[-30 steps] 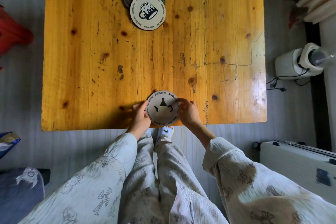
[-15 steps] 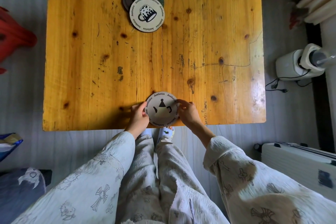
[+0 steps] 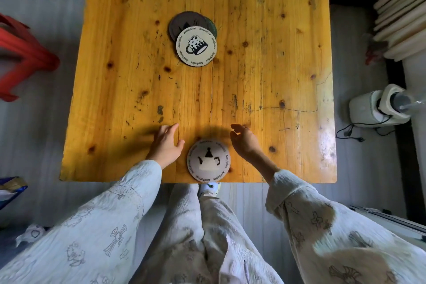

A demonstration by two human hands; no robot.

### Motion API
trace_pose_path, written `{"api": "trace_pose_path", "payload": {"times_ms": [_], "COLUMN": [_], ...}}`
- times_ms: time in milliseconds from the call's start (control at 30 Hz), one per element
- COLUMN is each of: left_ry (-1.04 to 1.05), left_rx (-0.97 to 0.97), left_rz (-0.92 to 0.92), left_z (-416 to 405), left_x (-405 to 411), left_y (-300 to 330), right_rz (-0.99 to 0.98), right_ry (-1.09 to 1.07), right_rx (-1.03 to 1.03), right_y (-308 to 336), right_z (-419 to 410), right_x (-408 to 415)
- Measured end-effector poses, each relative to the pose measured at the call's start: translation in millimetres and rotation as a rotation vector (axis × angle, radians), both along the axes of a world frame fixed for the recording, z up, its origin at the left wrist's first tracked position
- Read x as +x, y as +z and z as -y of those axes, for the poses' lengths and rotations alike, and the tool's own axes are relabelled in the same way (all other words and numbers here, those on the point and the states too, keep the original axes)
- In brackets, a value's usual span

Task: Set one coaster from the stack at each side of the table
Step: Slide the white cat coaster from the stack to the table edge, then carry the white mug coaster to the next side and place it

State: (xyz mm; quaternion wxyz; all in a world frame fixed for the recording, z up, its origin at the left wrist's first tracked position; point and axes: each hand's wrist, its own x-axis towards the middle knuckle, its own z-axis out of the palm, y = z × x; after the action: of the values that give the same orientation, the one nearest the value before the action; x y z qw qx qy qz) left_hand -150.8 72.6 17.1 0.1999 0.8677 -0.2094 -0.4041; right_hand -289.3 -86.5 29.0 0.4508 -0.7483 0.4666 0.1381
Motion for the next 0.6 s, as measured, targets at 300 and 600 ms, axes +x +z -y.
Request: {"api": "trace_pose_path", "payload": {"times_ms": [300,600], "left_ry": [-0.285,-0.382], "left_rx": [0.151,0.243], "left_rz": [0.172,0.268], "left_z": [51.2,66.1], "left_x": [96.2,139.4], "left_y": [-10.7,-34.4], "right_rz": [0.025,0.042], "right_ry": [0.117,-0.021], "right_rx": [-0.157,-0.250], "right_y": [-3.1,-15.3], "right_z": [49.8,113.4], "right_x": [101.2,206.5]}}
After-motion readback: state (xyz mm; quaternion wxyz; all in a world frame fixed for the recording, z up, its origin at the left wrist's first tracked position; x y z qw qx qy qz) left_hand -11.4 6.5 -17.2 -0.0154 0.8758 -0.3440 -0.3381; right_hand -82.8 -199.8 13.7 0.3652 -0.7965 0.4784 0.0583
